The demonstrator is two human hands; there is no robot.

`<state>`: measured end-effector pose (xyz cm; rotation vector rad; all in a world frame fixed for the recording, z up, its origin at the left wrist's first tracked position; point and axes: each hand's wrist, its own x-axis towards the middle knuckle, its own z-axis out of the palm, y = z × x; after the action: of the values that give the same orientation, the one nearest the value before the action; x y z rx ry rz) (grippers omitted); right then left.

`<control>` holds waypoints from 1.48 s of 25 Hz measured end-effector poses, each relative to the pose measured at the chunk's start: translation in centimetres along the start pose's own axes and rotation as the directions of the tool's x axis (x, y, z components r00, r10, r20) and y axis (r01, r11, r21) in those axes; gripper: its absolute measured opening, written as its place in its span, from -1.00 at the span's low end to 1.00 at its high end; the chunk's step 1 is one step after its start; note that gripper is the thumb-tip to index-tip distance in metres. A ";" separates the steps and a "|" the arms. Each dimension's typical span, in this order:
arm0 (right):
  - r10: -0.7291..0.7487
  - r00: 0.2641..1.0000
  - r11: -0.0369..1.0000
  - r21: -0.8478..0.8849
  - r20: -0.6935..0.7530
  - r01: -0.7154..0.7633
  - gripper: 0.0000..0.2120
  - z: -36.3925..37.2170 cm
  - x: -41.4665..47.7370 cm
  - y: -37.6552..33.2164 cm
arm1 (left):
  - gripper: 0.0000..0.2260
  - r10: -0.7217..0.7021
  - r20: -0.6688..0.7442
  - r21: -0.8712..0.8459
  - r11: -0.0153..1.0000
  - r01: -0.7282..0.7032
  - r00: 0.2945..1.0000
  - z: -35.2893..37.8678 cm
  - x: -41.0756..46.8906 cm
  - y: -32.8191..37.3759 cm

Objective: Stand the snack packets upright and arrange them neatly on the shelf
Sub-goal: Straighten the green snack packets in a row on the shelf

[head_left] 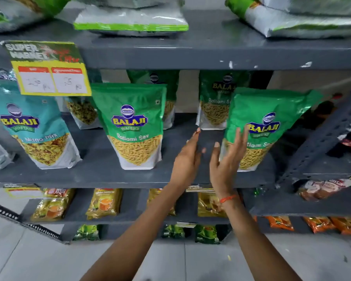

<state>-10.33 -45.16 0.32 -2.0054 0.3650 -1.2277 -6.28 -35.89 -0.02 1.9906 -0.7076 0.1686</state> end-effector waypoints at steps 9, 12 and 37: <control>0.523 0.815 0.822 0.104 0.250 -0.560 0.07 -6.2 1.7 12.8 | -0.31 -0.350 0.324 -0.141 0.901 0.411 0.879 9.6 2.4 -1.3; 0.511 0.785 0.833 0.022 0.350 -0.552 -0.06 -6.8 2.8 13.7 | -0.36 -0.341 0.329 -0.168 0.896 0.410 0.881 9.0 2.1 -2.4; 0.455 0.639 0.756 0.110 0.620 -0.645 -0.40 -6.7 3.1 14.3 | -0.44 -0.436 0.330 -0.201 0.834 0.513 0.837 6.2 1.0 -4.1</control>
<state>-12.58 -59.71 -6.14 -1.6642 0.4142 -0.2430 -4.27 -40.08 -5.96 1.8629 -0.3485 -0.4958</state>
